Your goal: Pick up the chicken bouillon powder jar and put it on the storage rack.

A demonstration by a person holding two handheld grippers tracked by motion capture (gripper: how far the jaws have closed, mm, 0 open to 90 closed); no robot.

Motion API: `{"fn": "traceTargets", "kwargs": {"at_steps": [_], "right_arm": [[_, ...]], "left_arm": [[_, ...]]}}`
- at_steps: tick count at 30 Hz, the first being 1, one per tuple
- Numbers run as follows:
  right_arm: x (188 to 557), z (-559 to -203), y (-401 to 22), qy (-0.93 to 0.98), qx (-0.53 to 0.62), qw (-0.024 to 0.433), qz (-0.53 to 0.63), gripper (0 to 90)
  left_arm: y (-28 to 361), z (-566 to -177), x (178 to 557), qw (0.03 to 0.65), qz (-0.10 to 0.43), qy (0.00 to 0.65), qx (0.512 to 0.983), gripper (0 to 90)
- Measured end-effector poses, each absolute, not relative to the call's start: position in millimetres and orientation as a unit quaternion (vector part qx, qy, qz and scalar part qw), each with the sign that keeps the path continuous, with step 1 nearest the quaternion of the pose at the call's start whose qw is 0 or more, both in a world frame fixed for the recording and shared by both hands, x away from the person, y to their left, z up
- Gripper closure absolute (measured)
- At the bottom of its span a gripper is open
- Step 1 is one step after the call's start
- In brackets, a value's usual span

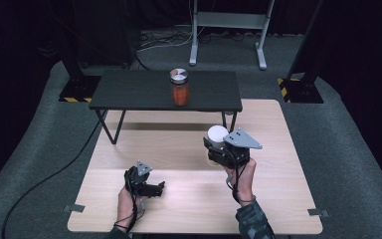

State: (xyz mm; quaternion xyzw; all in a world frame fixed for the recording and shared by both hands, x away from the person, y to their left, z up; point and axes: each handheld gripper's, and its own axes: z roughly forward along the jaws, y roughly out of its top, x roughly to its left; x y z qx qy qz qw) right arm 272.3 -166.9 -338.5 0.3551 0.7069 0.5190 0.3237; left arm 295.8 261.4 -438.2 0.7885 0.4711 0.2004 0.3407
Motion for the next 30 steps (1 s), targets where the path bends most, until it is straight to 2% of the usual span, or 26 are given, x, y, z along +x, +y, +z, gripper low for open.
{"fn": "traceTargets", "kwargs": {"at_steps": [30], "right_arm": [[279.7, -312.2, -169.2, 0.706, 0.351, 0.328, 0.520, 33.2]], "left_arm": [[260.6, -438.4, 295.3, 0.340, 0.203, 0.472, 0.788, 1.4]]}}
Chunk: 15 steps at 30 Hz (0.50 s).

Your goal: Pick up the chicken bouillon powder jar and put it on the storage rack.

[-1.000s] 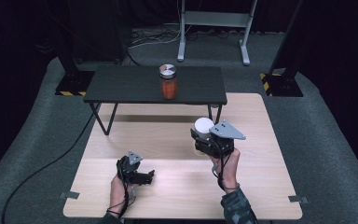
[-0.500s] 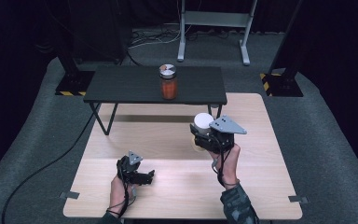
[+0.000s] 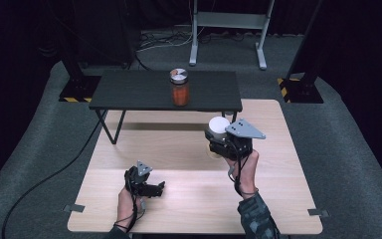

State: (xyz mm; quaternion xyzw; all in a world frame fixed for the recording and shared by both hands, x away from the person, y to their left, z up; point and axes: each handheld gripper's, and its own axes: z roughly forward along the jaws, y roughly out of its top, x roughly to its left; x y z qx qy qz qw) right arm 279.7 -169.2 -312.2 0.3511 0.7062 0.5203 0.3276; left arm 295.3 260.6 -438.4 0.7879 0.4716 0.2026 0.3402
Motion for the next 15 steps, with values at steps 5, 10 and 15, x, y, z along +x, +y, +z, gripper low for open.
{"fn": "traceTargets", "kwargs": {"at_steps": [5, 10, 15], "right_arm": [[280.8, -305.1, -169.4, 0.709, 0.347, 0.329, 0.519, 33.2], [282.2, -299.4, -170.5, 0.707, 0.345, 0.328, 0.523, 33.3], [286.8, -294.8, -171.3, 0.709, 0.346, 0.325, 0.523, 33.3]], "left_arm": [[260.6, -438.3, 295.3, 0.340, 0.203, 0.472, 0.787, 1.5], [260.6, -438.3, 295.2, 0.340, 0.203, 0.472, 0.788, 1.5], [260.8, -437.8, 295.5, 0.338, 0.203, 0.471, 0.789, 1.5]]}}
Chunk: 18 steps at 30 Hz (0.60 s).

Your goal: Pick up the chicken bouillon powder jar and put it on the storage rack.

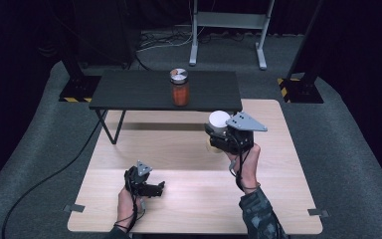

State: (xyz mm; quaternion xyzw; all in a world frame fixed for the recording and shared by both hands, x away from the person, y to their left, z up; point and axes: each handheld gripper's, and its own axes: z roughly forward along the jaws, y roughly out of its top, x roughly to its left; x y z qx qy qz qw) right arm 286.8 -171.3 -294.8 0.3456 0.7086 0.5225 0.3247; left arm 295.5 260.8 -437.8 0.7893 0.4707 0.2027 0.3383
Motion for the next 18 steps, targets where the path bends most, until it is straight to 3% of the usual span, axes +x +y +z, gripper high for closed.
{"fn": "traceTargets", "kwargs": {"at_steps": [18], "right_arm": [[304.9, -280.2, -171.7, 0.708, 0.348, 0.319, 0.526, 33.2]], "left_arm": [[261.0, -438.5, 295.4, 0.341, 0.202, 0.470, 0.788, 1.9]]}}
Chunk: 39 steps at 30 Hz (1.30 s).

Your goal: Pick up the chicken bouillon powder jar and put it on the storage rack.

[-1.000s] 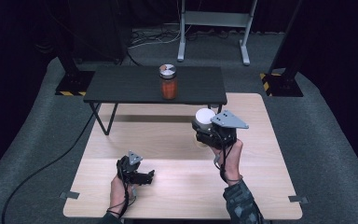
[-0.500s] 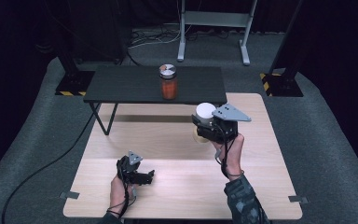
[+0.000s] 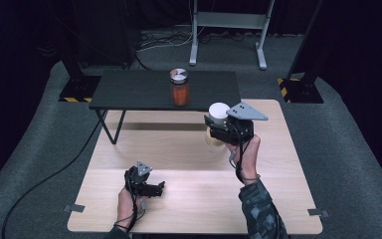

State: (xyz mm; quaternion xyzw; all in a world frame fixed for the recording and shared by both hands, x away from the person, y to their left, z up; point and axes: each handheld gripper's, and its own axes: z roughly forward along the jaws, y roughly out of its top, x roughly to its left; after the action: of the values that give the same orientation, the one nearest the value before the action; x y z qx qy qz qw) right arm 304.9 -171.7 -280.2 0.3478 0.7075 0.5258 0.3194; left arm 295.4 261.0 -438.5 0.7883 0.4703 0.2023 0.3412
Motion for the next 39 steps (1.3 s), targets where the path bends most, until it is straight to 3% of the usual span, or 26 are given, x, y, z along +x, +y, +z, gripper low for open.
{"fn": "traceTargets", "kwargs": {"at_steps": [39], "right_arm": [[335.2, -239.5, -172.2, 0.702, 0.354, 0.328, 0.523, 33.2]], "left_arm": [[260.6, -438.3, 294.9, 0.340, 0.204, 0.475, 0.786, 2.4]]}}
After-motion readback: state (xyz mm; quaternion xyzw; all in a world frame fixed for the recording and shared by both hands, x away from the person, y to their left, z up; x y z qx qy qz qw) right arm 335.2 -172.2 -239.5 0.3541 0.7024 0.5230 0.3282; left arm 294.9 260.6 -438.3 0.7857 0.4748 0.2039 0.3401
